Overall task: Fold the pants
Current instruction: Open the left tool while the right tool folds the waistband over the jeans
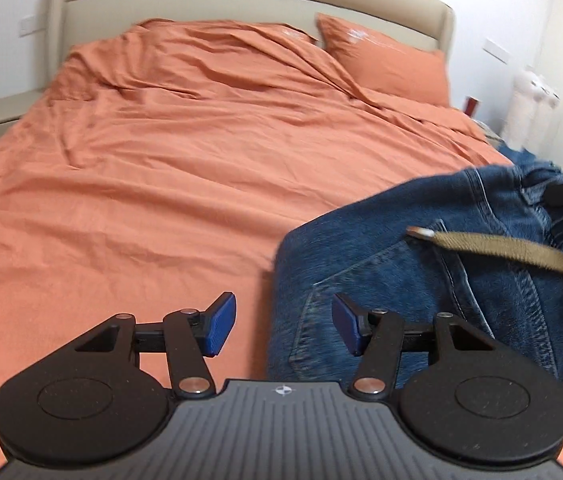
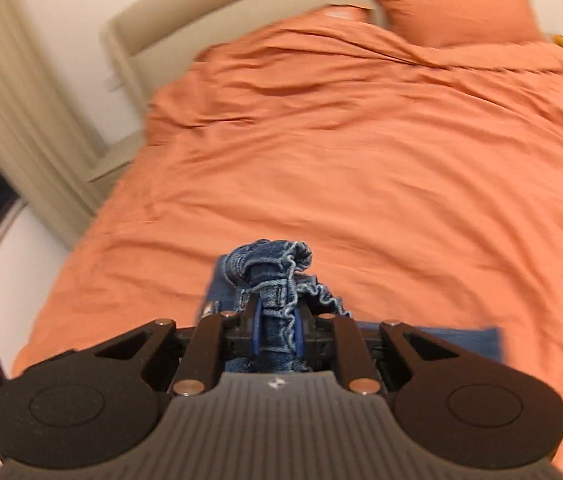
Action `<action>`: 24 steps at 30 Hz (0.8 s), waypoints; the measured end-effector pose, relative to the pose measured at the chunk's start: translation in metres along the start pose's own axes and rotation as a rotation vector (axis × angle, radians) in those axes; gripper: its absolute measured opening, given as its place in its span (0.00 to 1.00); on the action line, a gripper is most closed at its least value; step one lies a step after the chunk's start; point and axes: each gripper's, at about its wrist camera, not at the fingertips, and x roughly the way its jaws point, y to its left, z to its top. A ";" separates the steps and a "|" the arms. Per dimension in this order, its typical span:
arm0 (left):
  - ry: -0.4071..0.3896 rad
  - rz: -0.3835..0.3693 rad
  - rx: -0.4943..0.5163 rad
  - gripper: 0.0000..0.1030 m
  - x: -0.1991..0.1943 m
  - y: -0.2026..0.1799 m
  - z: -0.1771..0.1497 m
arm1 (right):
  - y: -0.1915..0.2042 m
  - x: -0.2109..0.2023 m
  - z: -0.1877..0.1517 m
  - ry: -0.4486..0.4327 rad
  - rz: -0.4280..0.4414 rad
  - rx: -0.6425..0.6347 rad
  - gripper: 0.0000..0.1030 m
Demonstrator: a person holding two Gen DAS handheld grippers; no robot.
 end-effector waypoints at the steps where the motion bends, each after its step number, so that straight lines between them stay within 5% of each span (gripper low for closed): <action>1: 0.008 -0.013 0.011 0.62 0.005 -0.005 -0.002 | -0.016 0.000 -0.005 0.011 -0.023 0.022 0.11; 9: 0.098 -0.061 0.150 0.57 0.051 -0.048 -0.026 | -0.144 0.045 -0.059 0.111 -0.175 0.250 0.07; 16: 0.155 -0.052 0.203 0.59 0.079 -0.058 -0.034 | -0.182 0.084 -0.078 0.129 -0.180 0.267 0.07; 21: 0.140 -0.032 0.200 0.59 0.067 -0.055 -0.035 | -0.183 0.080 -0.083 0.103 -0.170 0.266 0.34; 24: 0.125 -0.037 0.225 0.59 0.045 -0.051 -0.036 | -0.177 0.049 -0.090 0.046 -0.139 0.243 0.36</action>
